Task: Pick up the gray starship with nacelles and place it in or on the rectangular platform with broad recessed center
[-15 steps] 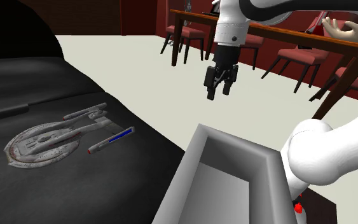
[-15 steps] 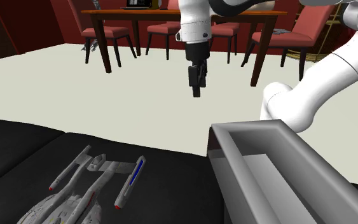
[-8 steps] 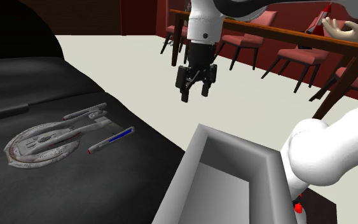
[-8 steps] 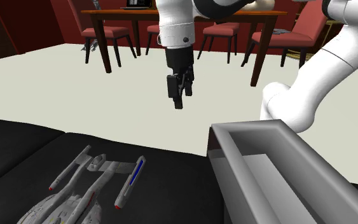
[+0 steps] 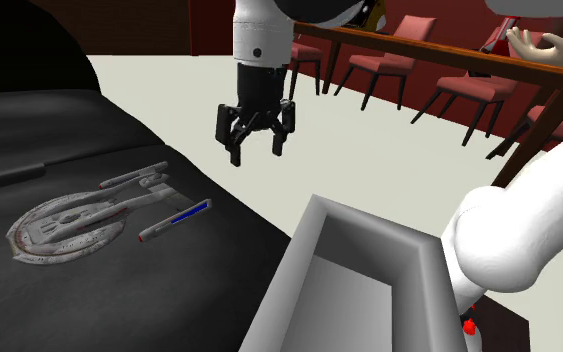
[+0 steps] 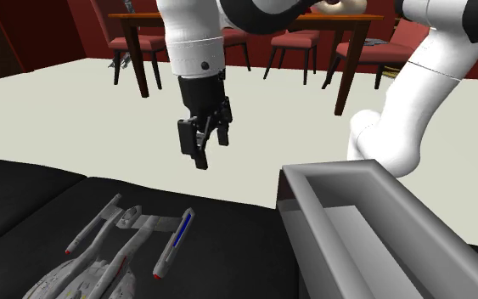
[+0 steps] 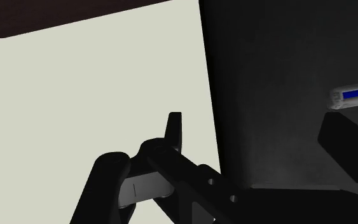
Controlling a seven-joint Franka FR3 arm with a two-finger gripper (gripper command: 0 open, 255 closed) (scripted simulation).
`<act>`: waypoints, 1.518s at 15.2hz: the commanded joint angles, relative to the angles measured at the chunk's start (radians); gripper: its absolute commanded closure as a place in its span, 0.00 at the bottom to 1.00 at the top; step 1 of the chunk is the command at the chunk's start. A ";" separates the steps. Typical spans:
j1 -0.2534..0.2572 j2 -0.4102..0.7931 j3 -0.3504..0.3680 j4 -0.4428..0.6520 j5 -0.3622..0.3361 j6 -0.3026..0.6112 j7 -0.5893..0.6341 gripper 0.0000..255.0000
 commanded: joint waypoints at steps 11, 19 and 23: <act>0.109 0.505 0.152 0.513 -0.235 -0.026 0.364 0.00; 0.123 0.540 0.149 0.460 -0.256 0.058 0.387 0.00; 0.123 0.540 0.149 0.453 -0.256 0.065 0.387 0.00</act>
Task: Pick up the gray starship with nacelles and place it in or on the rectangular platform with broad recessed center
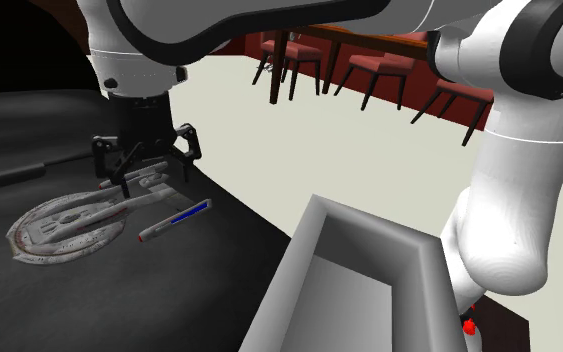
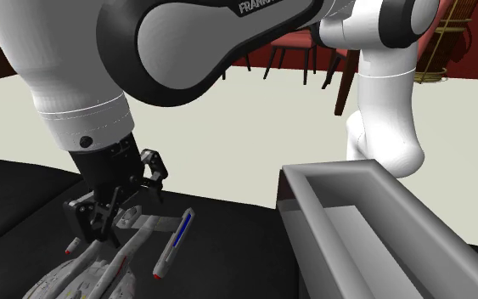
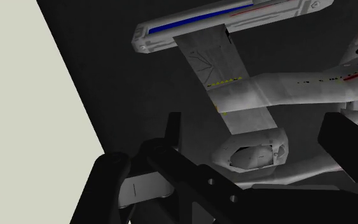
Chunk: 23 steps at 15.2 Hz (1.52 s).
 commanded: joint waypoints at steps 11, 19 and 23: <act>0.000 0.000 0.000 -0.001 0.000 0.001 0.000 1.00; 0.003 -0.002 0.002 0.051 0.001 -0.052 0.000 1.00; 0.007 0.001 0.003 0.108 0.001 -0.106 0.001 1.00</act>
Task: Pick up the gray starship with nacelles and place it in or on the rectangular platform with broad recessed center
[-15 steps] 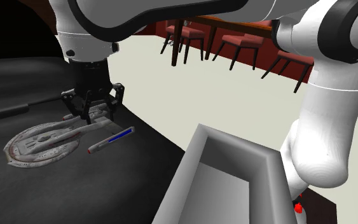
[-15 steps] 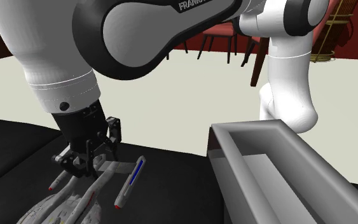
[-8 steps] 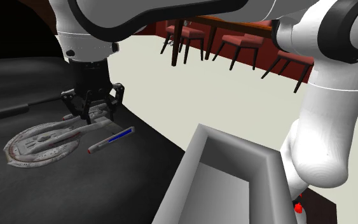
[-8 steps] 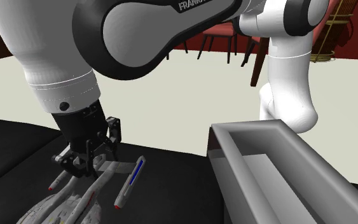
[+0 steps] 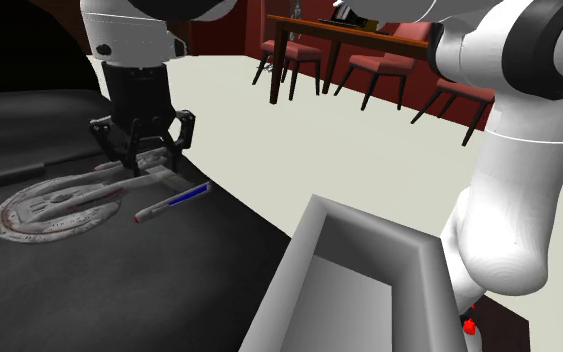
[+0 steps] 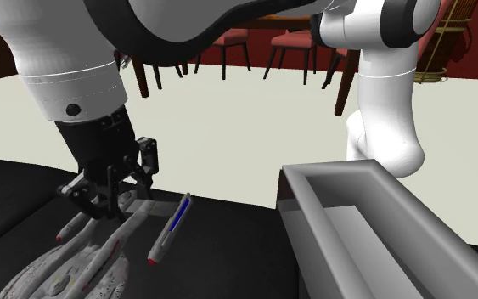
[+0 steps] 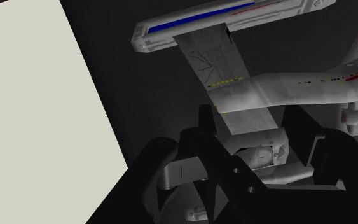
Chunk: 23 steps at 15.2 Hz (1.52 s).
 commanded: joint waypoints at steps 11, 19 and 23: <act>0.026 0.037 0.005 0.211 -0.018 -0.177 0.012 1.00; 0.062 0.094 0.008 0.401 -0.047 -0.315 0.025 1.00; 0.094 0.140 0.007 0.527 -0.072 -0.397 0.033 1.00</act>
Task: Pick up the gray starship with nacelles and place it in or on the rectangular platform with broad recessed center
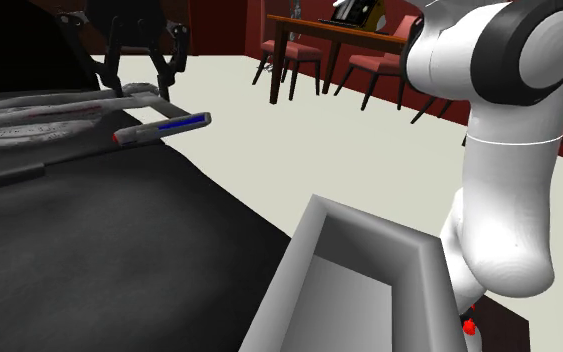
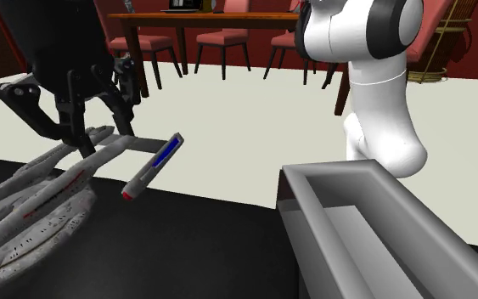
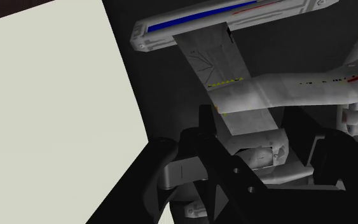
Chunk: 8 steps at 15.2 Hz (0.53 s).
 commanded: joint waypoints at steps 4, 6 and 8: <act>-0.022 -0.081 0.013 -0.070 0.037 -0.004 0.011 1.00; -0.054 -0.184 0.021 -0.203 0.090 0.036 0.011 1.00; -0.074 -0.279 0.023 -0.312 0.140 0.063 0.008 1.00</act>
